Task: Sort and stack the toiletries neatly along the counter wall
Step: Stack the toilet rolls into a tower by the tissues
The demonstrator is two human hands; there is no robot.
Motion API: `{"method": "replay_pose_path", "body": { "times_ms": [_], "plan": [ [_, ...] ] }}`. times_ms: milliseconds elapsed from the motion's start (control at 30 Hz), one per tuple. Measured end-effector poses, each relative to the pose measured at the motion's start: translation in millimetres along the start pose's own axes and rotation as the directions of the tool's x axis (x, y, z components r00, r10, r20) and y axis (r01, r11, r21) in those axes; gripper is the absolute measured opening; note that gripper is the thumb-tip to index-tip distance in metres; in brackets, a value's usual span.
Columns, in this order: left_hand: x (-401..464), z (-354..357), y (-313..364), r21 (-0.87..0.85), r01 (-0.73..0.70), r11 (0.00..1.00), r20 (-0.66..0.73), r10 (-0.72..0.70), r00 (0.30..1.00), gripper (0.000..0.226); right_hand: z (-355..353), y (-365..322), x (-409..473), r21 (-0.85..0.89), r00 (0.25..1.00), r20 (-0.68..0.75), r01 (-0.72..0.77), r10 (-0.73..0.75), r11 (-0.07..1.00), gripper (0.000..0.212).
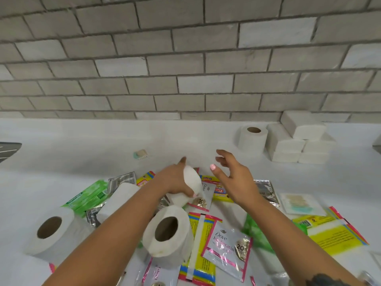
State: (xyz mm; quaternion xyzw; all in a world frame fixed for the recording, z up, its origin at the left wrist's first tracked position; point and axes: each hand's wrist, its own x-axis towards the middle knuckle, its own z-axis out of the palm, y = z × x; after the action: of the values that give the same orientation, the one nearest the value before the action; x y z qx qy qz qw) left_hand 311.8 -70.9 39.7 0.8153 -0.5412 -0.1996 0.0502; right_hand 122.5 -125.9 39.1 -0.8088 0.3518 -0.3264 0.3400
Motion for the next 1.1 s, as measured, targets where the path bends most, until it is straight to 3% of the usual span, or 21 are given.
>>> {"method": "replay_pose_path", "body": {
  "times_ms": [100,267,433,600,767,1100],
  "plan": [
    [-2,-17,-2,-0.131,-0.026,0.991,-0.153,0.005,0.988,0.125,3,-13,-15,0.096,0.994,0.062,0.079,-0.086,0.992,0.049],
    [-5,-35,-5,-0.254,-0.043,0.966,-0.322,-0.043,0.946,0.124,20,-30,-37,0.118,0.932,0.315,0.151,-0.181,0.981,0.073],
    [-8,-42,-5,-0.286,-0.05,0.957,-0.378,-0.064,0.923,0.124,41,-47,-49,0.073,0.774,0.582,0.256,-0.25,0.964,0.09],
    [-9,-40,-6,-0.295,-0.044,0.954,-0.384,-0.077,0.92,0.122,55,-53,-55,0.049,0.683,0.685,0.304,-0.254,0.951,0.103],
    [-6,-38,-5,-0.316,-0.052,0.947,-0.38,-0.076,0.922,0.121,54,-56,-53,0.0,0.704,0.66,0.351,-0.264,0.936,0.096],
    [15,-43,12,-0.375,-0.106,0.921,-0.416,-0.065,0.907,0.117,11,-40,-19,0.033,0.863,0.469,0.195,-0.187,0.98,0.084]
  ]
}}
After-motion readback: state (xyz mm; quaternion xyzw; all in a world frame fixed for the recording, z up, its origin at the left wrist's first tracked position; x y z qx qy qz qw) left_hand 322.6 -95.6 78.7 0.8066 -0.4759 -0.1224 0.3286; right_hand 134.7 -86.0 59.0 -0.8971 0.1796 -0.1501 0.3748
